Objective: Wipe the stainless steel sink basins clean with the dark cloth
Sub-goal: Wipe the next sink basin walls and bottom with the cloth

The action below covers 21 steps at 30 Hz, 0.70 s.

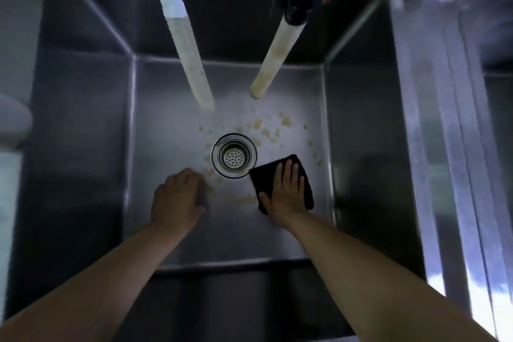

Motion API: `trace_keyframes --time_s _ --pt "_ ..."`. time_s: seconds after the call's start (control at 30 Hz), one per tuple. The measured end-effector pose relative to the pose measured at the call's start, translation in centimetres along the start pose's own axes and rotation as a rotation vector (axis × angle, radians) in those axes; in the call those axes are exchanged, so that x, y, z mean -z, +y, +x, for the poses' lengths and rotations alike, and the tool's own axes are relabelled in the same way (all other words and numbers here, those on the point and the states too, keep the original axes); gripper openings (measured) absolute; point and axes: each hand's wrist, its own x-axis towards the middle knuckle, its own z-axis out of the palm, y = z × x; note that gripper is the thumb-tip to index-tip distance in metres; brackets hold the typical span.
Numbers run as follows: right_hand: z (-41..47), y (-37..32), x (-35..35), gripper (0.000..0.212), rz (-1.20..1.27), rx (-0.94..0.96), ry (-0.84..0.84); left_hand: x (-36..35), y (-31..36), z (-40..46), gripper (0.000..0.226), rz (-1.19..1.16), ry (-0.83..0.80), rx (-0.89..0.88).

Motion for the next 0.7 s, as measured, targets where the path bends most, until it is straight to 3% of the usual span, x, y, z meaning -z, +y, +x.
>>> trace_keyframes --time_s 0.17,0.23,0.33,0.47,0.7 --pt "-4.5 3.6 -4.1 0.090 -0.158 -0.034 -0.308 -0.8 -1.3 0.9 0.084 0.163 -0.001 -0.026" --pt "-5.3 4.8 -4.3 0.090 -0.136 -0.071 -0.346 -1.4 -1.3 1.2 0.096 0.234 -0.057 -0.026" --pt "-4.4 4.2 -4.0 0.090 -0.025 -0.181 -0.259 -2.4 -0.7 1.4 0.115 0.377 -0.121 0.012" --pt "-0.8 3.6 -2.7 0.085 0.041 -0.301 0.007 -2.9 0.3 1.9 0.121 0.464 -0.125 0.025" --pt "8.1 5.1 3.8 0.081 -0.065 -0.153 0.235 -3.8 1.2 3.2 0.118 0.515 -0.192 0.025"
